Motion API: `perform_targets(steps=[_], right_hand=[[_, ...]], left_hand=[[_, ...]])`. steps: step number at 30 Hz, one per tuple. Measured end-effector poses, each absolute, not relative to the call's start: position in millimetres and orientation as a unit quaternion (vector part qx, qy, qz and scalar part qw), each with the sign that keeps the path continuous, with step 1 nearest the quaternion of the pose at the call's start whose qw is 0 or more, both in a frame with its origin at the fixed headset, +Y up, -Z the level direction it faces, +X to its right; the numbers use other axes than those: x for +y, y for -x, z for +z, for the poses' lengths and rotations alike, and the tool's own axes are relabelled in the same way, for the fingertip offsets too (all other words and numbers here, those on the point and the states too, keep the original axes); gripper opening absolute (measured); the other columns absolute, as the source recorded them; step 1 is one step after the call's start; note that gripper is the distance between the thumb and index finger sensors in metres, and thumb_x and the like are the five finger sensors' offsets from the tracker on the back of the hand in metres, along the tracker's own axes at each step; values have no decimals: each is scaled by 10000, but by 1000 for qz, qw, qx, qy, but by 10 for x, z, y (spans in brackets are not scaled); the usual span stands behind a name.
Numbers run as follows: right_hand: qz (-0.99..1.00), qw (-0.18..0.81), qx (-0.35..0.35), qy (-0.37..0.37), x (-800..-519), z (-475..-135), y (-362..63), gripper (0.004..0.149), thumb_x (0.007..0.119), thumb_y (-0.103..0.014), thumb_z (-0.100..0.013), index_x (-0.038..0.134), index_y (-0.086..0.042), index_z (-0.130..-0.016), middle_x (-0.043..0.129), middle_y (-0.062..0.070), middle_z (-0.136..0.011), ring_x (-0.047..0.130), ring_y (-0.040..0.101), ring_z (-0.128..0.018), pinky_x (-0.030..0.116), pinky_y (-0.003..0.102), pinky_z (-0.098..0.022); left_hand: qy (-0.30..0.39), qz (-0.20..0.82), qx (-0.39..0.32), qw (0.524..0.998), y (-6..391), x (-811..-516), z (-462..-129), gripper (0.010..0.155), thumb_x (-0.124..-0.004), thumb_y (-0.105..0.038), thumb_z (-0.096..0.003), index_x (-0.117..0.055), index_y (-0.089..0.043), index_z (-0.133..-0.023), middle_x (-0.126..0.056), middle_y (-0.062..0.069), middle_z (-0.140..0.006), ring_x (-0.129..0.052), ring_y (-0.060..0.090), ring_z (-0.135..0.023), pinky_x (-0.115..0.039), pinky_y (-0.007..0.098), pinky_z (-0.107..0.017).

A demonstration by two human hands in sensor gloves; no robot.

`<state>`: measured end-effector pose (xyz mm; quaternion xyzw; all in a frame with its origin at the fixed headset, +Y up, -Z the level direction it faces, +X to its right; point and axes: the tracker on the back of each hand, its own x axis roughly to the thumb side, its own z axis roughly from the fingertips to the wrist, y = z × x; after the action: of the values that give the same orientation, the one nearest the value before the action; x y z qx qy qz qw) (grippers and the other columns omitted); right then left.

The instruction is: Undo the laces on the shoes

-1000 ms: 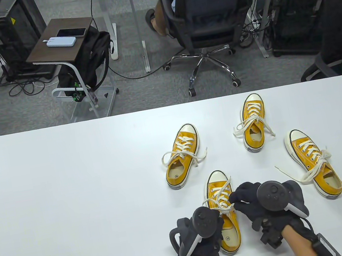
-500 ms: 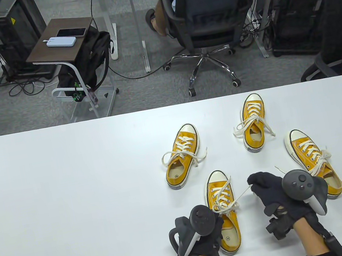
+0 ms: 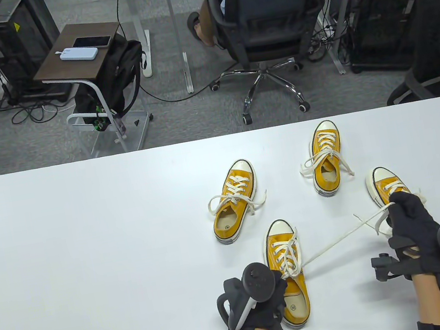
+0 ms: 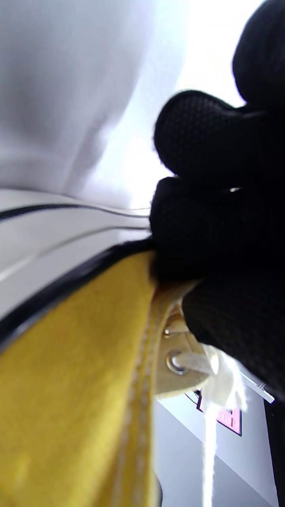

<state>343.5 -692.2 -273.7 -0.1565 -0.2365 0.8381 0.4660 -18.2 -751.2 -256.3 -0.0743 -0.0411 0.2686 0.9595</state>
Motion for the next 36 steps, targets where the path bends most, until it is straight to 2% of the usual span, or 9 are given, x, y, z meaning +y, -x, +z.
perform_targets(steps=[5, 9, 11, 17, 22, 26, 31, 33, 36], right_hand=[[862, 439, -202, 151, -6926, -2769, -3403, 320, 770, -325, -458, 817, -296, -773, 926, 142, -704, 960, 385, -515, 767, 614, -455], [911, 391, -70, 114, -7009, -2878, -3288, 311, 814, -307, -442, 878, -253, -741, 946, 187, -681, 963, 420, -494, 758, 637, -437], [933, 345, 65, 81, -7116, -2938, -3157, 313, 807, -335, -464, 851, -276, -768, 907, 187, -745, 942, 418, -554, 739, 635, -477], [943, 233, 227, 66, -7504, -3068, -2750, 383, 843, -342, -457, 888, -170, -796, 946, 231, -736, 969, 458, -531, 745, 663, -459], [964, 217, 128, 88, -7321, -3050, -2788, 460, 864, -343, -439, 836, -159, -860, 938, 212, -768, 968, 437, -552, 748, 645, -473], [966, 232, 86, 69, -7141, -2983, -2773, 376, 861, -361, -437, 878, -180, -767, 949, 200, -727, 971, 424, -523, 754, 639, -458], [945, 263, 185, -58, -7101, -2896, -2333, 376, 830, -467, -445, 953, -184, -660, 1011, 172, -599, 999, 411, -438, 778, 632, -416], [941, 215, 241, -103, -7183, -2847, -2038, 449, 805, -537, -437, 957, -178, -661, 1016, 160, -589, 1002, 406, -438, 783, 627, -416], [947, 154, 254, -122, -7327, -2797, -1725, 495, 801, -564, -424, 949, -169, -684, 1014, 159, -598, 1002, 406, -446, 782, 625, -420]], left_hand=[[80, 273, -38, 958, 192, -7513, -2569, 391, -786, -446, -467, -953, -305, -792, -1075, 0, -585, -1044, 303, -514, -861, 457, -345], [81, 272, -38, 958, 191, -7512, -2570, 392, -784, -449, -468, -951, -305, -793, -1074, -1, -586, -1043, 303, -517, -860, 456, -348], [82, 273, -39, 958, 194, -7515, -2570, 394, -783, -450, -469, -948, -305, -796, -1071, -1, -589, -1041, 303, -520, -860, 457, -348], [84, 278, -40, 956, 199, -7520, -2572, 393, -784, -451, -469, -948, -305, -795, -1071, -1, -590, -1041, 306, -520, -859, 457, -350], [90, 288, -40, 953, 214, -7530, -2579, 394, -783, -451, -470, -944, -305, -798, -1069, 1, -593, -1039, 309, -525, -858, 460, -353], [89, 289, -41, 952, 221, -7533, -2579, 394, -783, -453, -471, -944, -305, -799, -1069, 0, -595, -1039, 311, -526, -857, 460, -353], [91, 291, -44, 951, 231, -7532, -2585, 403, -778, -463, -472, -942, -302, -802, -1070, 4, -598, -1037, 322, -530, -855, 467, -355], [103, 302, -45, 947, 250, -7527, -2595, 413, -774, -462, -474, -942, -293, -811, -1069, 15, -612, -1033, 332, -540, -852, 472, -361], [138, 322, -46, 936, 294, -7514, -2614, 457, -737, -491, -482, -928, -287, -843, -1057, 33, -659, -1019, 357, -565, -839, 488, -376]])
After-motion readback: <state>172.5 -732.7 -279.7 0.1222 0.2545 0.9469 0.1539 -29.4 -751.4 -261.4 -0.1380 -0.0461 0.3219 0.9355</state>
